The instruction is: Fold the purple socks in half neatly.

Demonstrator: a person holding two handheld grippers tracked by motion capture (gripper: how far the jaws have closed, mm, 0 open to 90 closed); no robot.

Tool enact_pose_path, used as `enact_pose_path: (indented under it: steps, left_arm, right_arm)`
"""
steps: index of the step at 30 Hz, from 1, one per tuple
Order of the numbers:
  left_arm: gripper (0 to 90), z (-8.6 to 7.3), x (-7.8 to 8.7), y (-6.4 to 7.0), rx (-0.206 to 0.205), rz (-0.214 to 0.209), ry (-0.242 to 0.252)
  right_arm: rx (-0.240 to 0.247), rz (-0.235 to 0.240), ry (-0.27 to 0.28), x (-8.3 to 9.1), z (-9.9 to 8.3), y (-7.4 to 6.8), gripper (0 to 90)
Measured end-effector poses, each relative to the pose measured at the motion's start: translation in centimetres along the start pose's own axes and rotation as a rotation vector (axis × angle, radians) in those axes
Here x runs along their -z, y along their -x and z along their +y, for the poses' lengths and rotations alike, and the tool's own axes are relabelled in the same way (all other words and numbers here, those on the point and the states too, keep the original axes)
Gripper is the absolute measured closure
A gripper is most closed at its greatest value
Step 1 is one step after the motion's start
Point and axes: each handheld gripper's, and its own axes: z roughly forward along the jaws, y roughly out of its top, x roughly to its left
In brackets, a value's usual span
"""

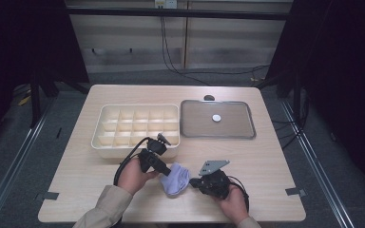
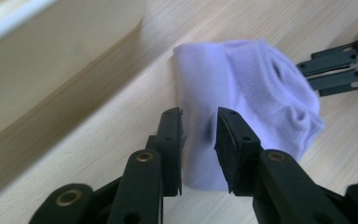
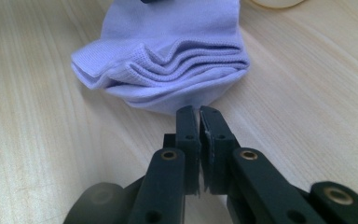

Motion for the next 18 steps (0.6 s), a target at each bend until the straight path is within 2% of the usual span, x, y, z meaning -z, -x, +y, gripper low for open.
enact_pose_path:
  steps: [3,5,6,7,16,17,18]
  left_arm:
    - [71.6,-0.2,-0.5,-0.3,0.005,-0.018,-0.013]
    - [77.2,-0.3,-0.7,-0.2,-0.008,-0.019,-0.025]
    - [82.1,-0.2,-0.7,-0.1,-0.004,-0.019,-0.026]
    - [83.2,-0.1,-0.7,0.0,-0.002,-0.017,-0.027]
    - [83.6,0.4,0.4,1.1,-0.048,-0.021,-0.024]
    - [83.5,0.5,0.4,1.3,-0.047,-0.02,-0.011]
    - [83.6,0.5,0.5,1.4,-0.057,-0.024,-0.021]
  right_arm:
    - [0.002,-0.001,-0.002,0.0,0.0,0.0,86.2]
    - [0.003,0.0,0.0,-0.1,0.0,-0.1,86.2]
    - [0.004,0.0,0.001,-0.1,0.1,-0.1,86.3]
    - [0.004,0.0,0.001,-0.1,0.0,-0.1,86.2]
    - [0.006,0.001,0.004,-0.2,0.1,-0.1,86.3]
    - [0.007,0.001,0.003,-0.2,0.1,-0.1,86.2]
    - [0.006,0.002,0.002,-0.2,0.1,-0.1,86.2]
